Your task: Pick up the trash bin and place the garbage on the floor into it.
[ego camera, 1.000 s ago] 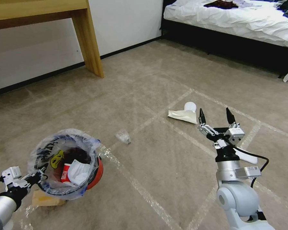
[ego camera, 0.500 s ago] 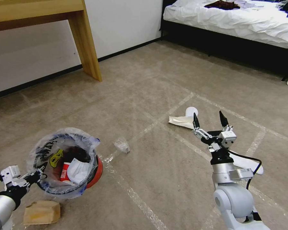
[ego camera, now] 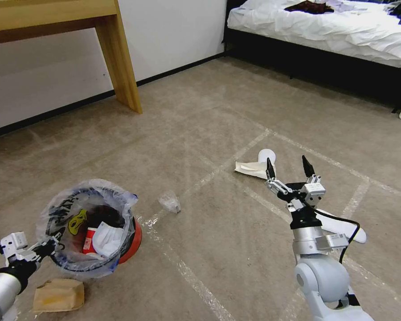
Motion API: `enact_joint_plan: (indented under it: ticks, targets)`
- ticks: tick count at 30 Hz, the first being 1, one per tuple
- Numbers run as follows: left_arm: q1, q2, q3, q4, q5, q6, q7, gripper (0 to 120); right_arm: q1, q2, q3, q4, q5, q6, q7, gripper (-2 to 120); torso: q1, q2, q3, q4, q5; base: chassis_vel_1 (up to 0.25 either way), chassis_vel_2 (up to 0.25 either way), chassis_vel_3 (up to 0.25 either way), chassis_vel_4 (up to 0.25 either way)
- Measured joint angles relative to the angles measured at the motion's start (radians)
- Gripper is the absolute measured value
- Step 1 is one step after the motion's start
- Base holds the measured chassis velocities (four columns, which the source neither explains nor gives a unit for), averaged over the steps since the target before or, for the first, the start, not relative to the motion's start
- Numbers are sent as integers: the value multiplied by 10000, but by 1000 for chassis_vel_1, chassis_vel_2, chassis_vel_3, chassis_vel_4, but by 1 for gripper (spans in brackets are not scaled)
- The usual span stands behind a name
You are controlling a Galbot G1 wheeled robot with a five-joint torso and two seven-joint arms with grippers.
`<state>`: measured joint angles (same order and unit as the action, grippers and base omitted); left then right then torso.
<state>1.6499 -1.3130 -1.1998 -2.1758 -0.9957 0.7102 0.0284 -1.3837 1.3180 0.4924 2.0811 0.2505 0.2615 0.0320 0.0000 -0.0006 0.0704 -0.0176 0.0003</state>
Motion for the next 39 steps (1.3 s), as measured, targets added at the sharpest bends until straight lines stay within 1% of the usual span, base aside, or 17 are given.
enact_joint_plan:
  ticks: [24, 39]
  targets:
    - [0, -239, 29, -98, 26, -9, 5, 1, 0, -116, 41, 72, 185, 0, 33, 100, 0, 0, 1, 0, 0, 0, 0, 0, 0]
    - [-24, -249, 23, -87, 30, 3, -8, 1, 98, -151, -65, -47, 250, -1, 39, 100, 0, 0, 1, 1, 0, 0, 0, 0, 0]
